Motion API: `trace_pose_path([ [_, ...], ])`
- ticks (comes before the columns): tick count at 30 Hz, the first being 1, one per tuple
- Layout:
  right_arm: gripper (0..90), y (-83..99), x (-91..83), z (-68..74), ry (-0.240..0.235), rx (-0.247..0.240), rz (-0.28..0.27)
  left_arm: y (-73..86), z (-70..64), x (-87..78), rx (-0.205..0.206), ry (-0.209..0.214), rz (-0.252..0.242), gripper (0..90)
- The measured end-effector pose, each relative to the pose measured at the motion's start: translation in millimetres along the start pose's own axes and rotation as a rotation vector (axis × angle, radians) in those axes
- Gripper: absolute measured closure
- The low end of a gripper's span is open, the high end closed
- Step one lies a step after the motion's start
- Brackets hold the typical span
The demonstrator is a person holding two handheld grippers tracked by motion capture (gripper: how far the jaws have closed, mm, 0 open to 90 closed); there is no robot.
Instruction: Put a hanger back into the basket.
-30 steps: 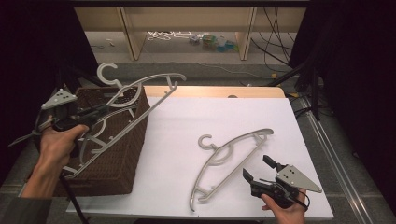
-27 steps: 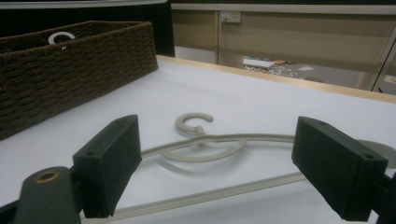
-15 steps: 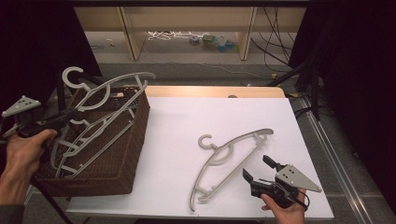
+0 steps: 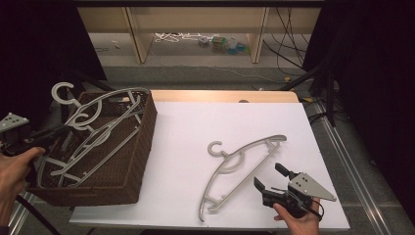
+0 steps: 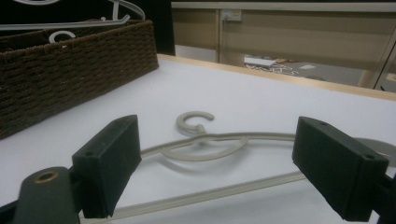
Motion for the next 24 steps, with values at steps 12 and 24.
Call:
trace_pose_path([
  [12, 16.3, 0.6, 0.1, -0.2, 0.003, 0.006, 0.009, 11.7, 2.2, 17.1, 0.057, -0.021, 0.113, 81.6],
  [24, 16.3, 0.5, 0.2, 0.0, 0.001, 0.007, 0.008, 26.9, 9.4, 43.2, 0.199, -0.049, 0.26, 81.4],
])
Point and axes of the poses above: each handheld gripper's, and its own axes: x roughly forward along the jaws, y roughly out of its underside, z roughly to its left, the point moved 8 cm from there along x, roughly forward along the jaws, and after that the axes turned 3 degrees about y, right-handed, at the moved point
